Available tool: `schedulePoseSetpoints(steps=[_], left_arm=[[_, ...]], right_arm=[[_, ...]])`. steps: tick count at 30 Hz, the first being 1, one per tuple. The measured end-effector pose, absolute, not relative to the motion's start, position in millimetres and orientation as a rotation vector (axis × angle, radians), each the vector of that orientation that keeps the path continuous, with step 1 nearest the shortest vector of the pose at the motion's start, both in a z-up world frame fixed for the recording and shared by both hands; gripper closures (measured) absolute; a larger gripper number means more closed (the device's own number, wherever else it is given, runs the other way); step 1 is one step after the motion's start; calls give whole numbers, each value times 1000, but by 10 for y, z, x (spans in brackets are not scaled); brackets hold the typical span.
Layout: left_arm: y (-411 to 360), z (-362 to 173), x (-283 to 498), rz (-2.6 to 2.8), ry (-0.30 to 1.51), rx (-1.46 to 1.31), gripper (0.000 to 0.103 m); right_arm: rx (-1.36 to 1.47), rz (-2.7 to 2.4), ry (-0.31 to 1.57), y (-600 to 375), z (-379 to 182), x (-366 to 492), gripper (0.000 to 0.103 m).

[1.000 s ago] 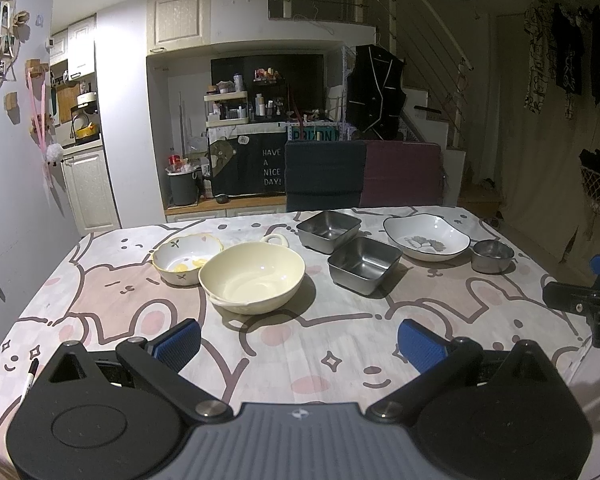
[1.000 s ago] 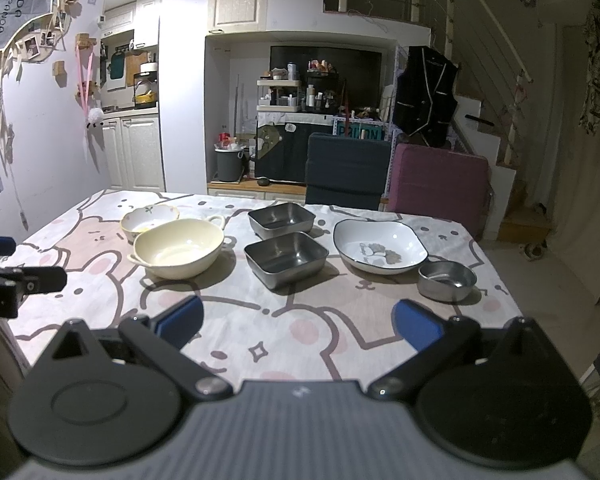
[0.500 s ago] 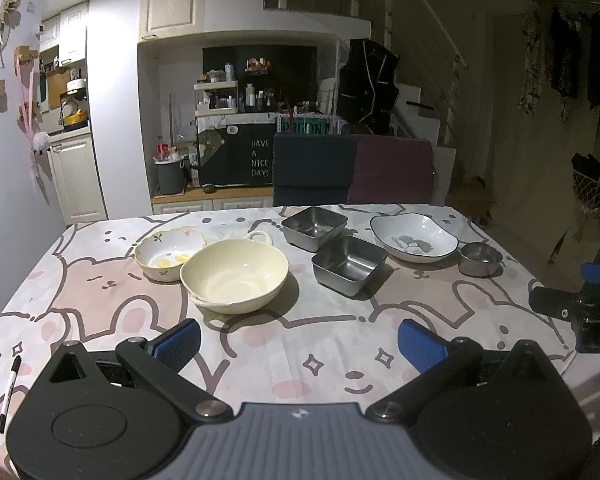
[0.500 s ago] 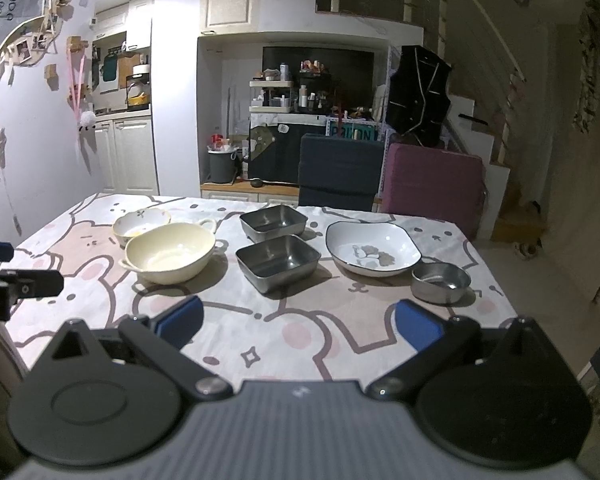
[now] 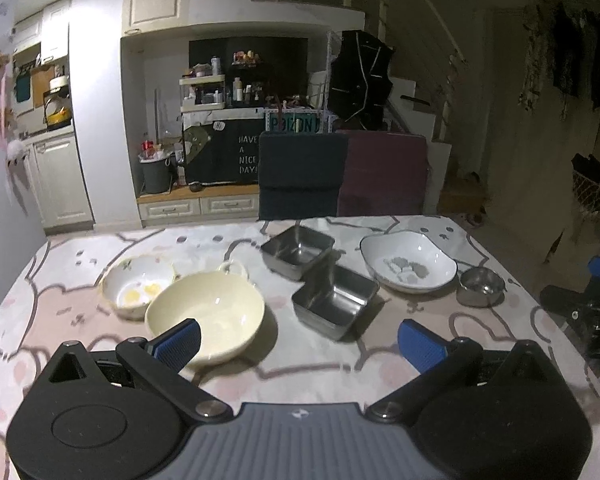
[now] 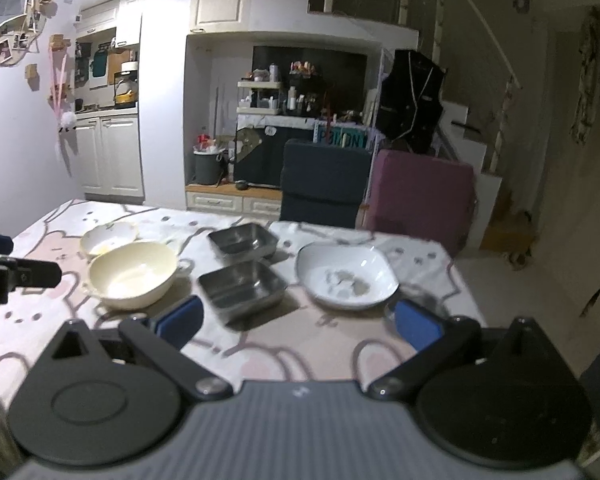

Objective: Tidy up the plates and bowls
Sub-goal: 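Reach the left tool to the white ginkgo plate rim while the right tool grasps it too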

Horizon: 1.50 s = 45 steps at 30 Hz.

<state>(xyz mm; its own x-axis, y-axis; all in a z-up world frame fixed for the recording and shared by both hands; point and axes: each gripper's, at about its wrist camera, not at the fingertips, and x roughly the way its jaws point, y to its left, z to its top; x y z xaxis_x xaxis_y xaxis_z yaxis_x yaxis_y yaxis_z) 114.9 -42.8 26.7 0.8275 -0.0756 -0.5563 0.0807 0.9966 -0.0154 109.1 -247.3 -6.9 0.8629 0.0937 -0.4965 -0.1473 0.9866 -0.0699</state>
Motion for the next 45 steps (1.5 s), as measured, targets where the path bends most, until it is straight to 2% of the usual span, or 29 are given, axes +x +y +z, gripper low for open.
schedulePoseSetpoints(steps=[9, 15, 35, 40, 45], left_arm=[[-973, 340, 1825, -102, 572, 94, 0], [-1270, 296, 2306, -141, 585, 50, 0], [-1746, -568, 4145, -239, 766, -122, 0], [-1785, -825, 4446, -271, 832, -110, 0], [-1754, -977, 4632, -314, 892, -120, 0]], right_arm=[[-133, 69, 481, -2836, -89, 1708, 0], [-119, 49, 467, -3089, -191, 2151, 0], [-47, 1, 451, -3678, -705, 3687, 0], [3, 32, 529, -3827, -933, 4132, 0], [74, 141, 709, -3855, -1246, 4565, 0]])
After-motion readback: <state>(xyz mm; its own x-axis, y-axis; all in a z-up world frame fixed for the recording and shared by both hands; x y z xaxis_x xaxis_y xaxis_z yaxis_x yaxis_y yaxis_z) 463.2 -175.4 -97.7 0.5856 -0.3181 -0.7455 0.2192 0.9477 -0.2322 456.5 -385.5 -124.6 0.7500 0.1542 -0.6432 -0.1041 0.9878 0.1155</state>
